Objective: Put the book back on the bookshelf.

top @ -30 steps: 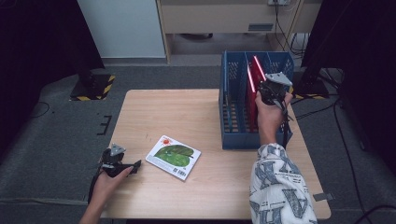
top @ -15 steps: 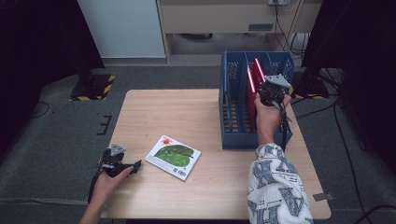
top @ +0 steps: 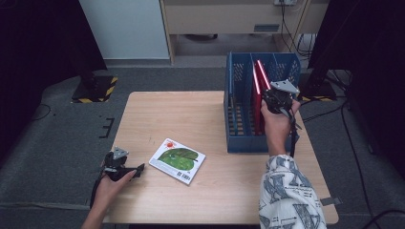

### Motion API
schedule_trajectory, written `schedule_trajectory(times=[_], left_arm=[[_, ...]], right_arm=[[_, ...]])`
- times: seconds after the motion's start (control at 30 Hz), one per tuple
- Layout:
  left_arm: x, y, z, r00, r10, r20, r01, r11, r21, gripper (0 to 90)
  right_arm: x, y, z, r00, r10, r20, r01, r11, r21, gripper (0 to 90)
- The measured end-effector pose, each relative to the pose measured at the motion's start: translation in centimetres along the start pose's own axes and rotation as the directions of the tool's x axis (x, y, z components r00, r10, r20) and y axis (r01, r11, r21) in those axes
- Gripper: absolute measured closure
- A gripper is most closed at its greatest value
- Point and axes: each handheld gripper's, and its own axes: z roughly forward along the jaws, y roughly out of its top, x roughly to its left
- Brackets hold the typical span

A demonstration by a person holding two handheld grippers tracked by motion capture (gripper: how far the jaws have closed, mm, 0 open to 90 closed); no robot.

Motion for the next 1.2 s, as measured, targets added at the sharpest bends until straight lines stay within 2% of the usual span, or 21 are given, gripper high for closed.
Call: schedule_trajectory(times=[0.27, 0.63, 1.2], left_arm=[[0.0, 0.0, 0.0, 1.0000, -0.002, -0.001, 0.002, 1.0000, -0.001, 2.7], [0.0, 0.0, 0.0, 1.0000, -0.002, 0.000, 0.002, 1.0000, -0.001, 2.7], [0.0, 0.0, 0.0, 1.0000, -0.003, 0.001, 0.003, 1.0000, -0.002, 2.6]], right_arm=[[0.3, -1.0, -1.5, 0.9997, -0.008, -0.024, 0.008, 1.0000, 0.006, 72.2], [0.2, -1.6, -2.6, 0.9985, 0.000, -0.055, 0.001, 1.0000, 0.007, 77.9], [0.4, -1.7, -2.9, 0.9965, -0.009, -0.084, 0.009, 0.9999, 0.007, 78.4]])
